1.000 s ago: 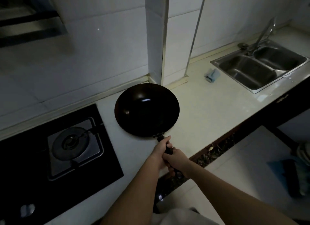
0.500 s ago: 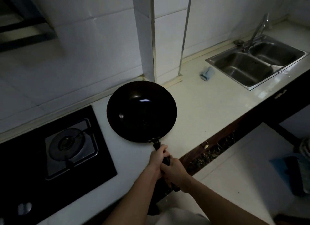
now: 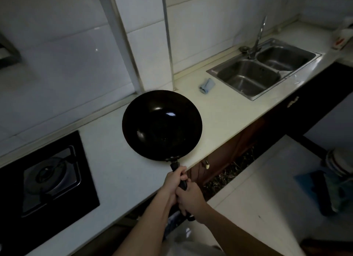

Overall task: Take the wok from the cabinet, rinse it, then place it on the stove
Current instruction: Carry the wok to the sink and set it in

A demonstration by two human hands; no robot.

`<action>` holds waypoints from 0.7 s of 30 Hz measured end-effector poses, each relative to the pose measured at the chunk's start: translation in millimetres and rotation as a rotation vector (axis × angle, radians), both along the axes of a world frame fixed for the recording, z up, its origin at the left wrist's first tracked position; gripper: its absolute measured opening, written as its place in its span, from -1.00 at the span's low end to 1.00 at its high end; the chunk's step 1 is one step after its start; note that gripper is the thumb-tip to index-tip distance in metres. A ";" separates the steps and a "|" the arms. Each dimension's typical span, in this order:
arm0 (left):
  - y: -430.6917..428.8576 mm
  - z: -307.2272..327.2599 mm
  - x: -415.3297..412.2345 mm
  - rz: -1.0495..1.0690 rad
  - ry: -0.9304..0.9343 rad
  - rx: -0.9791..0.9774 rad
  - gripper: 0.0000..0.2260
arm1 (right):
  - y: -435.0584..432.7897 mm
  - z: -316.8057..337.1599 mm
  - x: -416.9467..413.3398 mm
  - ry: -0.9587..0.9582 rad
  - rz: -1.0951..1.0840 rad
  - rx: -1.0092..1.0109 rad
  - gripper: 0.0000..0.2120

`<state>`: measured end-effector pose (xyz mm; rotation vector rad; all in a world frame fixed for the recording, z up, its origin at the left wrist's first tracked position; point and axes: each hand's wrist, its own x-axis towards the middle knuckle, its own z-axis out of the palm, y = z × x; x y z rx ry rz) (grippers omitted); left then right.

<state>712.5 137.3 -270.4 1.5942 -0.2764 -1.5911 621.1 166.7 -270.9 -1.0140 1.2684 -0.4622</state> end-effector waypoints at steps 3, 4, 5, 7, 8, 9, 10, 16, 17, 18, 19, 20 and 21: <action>-8.9 3.6 -25.4 -0.042 0.017 0.014 -0.72 | -5.8 -1.8 -21.8 0.026 -0.039 -0.019 -0.78; -12.6 4.8 -32.3 -0.058 0.024 0.017 -0.72 | -9.0 -2.1 -27.3 0.040 -0.052 -0.026 -0.78; -17.3 5.9 -38.6 -0.074 0.029 0.019 -0.72 | -12.7 -1.8 -32.7 0.046 -0.064 -0.026 -0.78; -30.9 7.0 -49.4 -0.116 0.028 0.021 -0.71 | -22.7 -1.5 -42.8 0.038 -0.098 -0.017 -0.81; -39.5 7.1 -54.7 -0.139 0.031 0.021 -0.70 | -28.9 -1.9 -48.3 0.032 -0.124 -0.013 -0.82; -49.1 6.6 -59.9 -0.157 0.037 0.018 -0.70 | -36.4 -2.2 -53.2 0.030 -0.148 -0.010 -0.84; -59.1 5.7 -64.7 -0.170 0.046 0.012 -0.70 | -44.9 -2.0 -57.6 0.034 -0.168 -0.011 -0.86; -130.5 2.2 -105.7 -0.276 0.117 0.005 -0.74 | -107.7 5.5 -95.3 0.131 -0.262 -0.035 -0.89; -142.4 2.8 -113.3 -0.301 0.117 0.003 -0.75 | -116.9 7.9 -102.7 0.142 -0.277 -0.038 -0.89; -154.2 2.9 -120.4 -0.327 0.117 0.001 -0.76 | -125.0 10.7 -109.1 0.143 -0.297 -0.037 -0.89; -164.9 2.1 -125.8 -0.354 0.120 0.001 -0.76 | -132.3 12.9 -113.6 0.130 -0.322 -0.030 -0.89; -174.6 0.8 -130.0 -0.384 0.123 0.002 -0.76 | -139.1 14.7 -116.7 0.116 -0.343 -0.022 -0.88; -184.3 -0.7 -133.8 -0.408 0.121 0.003 -0.76 | -146.7 15.0 -118.9 0.105 -0.359 -0.019 -0.85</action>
